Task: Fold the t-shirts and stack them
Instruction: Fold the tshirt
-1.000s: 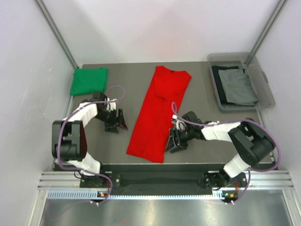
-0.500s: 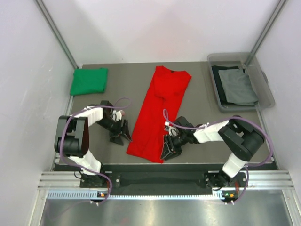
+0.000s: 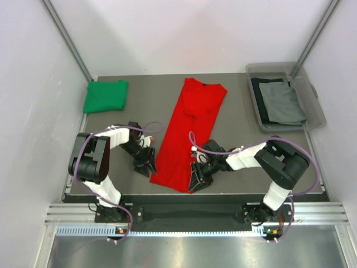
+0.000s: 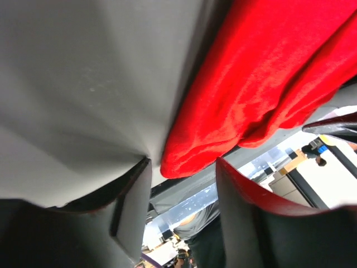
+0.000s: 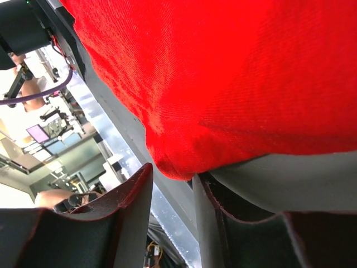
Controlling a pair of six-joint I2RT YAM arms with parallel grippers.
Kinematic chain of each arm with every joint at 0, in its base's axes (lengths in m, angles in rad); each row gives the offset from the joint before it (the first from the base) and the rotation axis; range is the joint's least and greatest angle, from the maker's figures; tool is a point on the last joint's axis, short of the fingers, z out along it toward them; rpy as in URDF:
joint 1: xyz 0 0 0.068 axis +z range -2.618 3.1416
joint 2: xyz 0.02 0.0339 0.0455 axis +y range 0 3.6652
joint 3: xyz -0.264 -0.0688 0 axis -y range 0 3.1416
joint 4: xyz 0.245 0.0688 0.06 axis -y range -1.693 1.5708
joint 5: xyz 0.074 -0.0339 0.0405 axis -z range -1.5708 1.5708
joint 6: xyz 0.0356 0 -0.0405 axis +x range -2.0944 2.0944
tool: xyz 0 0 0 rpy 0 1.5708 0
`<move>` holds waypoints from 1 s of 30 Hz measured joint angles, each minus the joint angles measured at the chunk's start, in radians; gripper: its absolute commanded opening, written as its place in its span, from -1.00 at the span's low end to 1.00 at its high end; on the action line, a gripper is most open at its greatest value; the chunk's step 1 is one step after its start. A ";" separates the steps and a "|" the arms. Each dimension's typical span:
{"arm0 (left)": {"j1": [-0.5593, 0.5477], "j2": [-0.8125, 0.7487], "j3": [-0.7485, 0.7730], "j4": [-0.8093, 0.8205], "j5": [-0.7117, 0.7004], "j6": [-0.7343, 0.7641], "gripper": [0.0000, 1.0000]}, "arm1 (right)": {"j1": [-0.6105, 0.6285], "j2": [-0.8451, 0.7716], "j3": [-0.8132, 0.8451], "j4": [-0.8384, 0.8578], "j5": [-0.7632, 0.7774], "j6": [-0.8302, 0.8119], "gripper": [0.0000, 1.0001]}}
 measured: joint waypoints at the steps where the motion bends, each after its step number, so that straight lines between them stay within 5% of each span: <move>1: 0.000 0.000 0.000 -0.002 -0.007 -0.002 -0.01 | 0.000 0.000 0.001 0.000 0.000 0.000 -0.29; 3: 0.000 0.000 0.000 -0.004 -0.020 -0.003 -0.33 | 0.000 0.004 0.006 -0.002 0.000 -0.003 -0.59; 4: 0.000 0.003 0.000 -0.005 -0.022 -0.006 -0.45 | 0.000 0.007 0.006 0.000 0.008 -0.008 -1.00; 13: 0.000 0.053 0.006 -0.014 -0.018 0.014 -1.00 | -0.001 0.021 0.006 -0.008 0.028 -0.015 -1.00; 30: -0.003 -0.006 0.216 -0.082 0.009 0.077 -1.00 | -0.144 -0.190 0.085 -0.087 0.022 -0.149 -1.00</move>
